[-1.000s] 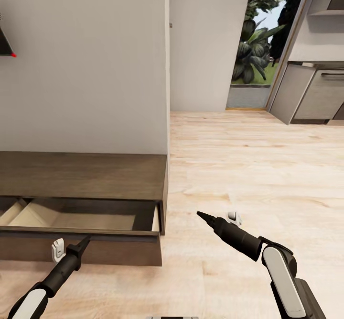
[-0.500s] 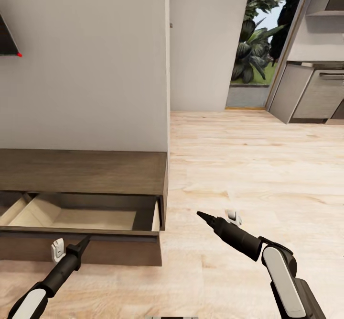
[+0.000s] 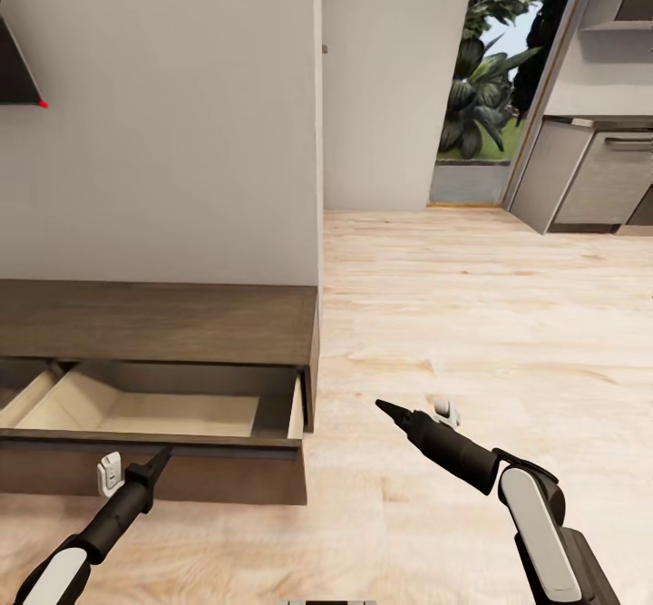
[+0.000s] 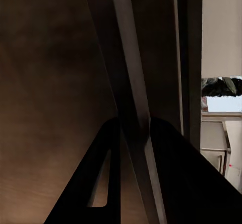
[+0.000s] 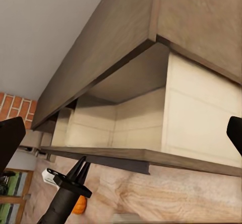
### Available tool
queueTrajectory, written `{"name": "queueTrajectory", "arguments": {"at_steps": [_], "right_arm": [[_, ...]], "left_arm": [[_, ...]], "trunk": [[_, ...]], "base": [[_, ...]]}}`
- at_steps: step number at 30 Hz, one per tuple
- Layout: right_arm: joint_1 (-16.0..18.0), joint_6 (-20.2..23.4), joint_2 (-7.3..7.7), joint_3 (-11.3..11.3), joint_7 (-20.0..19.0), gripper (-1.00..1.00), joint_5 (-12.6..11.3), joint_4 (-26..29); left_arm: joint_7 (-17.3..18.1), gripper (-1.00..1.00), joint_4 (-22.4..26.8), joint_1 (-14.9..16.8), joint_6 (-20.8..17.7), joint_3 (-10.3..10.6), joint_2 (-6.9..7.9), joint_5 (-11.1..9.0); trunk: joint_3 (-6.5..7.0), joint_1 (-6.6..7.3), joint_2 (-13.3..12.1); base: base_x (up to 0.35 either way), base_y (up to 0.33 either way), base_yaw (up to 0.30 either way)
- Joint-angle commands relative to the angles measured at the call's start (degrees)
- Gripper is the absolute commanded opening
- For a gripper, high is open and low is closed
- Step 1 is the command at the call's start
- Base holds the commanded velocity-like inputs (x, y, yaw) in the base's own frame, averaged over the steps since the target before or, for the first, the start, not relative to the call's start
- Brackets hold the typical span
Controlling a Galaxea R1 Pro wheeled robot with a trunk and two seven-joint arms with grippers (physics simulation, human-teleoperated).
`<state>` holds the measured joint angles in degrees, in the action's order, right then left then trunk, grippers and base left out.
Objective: Place each of the two pumpkins and all three candles from the living room inside a cabinet in the living room (use any cabinet), then make sure every cabinet is closed, and position the cauldron so it is next to a table in the living room.
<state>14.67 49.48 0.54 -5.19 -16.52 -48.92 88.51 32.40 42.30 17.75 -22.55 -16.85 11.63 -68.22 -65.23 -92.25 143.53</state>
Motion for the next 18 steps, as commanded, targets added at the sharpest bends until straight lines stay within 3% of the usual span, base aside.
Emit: {"name": "queueTrajectory", "arguments": {"at_steps": [1, 18], "right_arm": [[0.00, 0.00, -0.01, 0.00, 0.00, 1.00, 0.02, 0.00], [-0.04, 0.00, -0.02, 0.43, 0.00, 1.00, 0.06, 0.00]], "left_arm": [[0.02, -1.00, 0.15, 0.01, -0.30, 1.47, -0.03, -0.03], [0.03, -1.00, 0.29, 0.01, -0.30, 1.47, -0.11, -0.03]], "trunk": [[0.01, 0.01, 0.01], [0.01, 0.01, 0.01]], "base": [[-0.074, 0.000, 0.000], [-0.121, 0.000, 0.000]]}}
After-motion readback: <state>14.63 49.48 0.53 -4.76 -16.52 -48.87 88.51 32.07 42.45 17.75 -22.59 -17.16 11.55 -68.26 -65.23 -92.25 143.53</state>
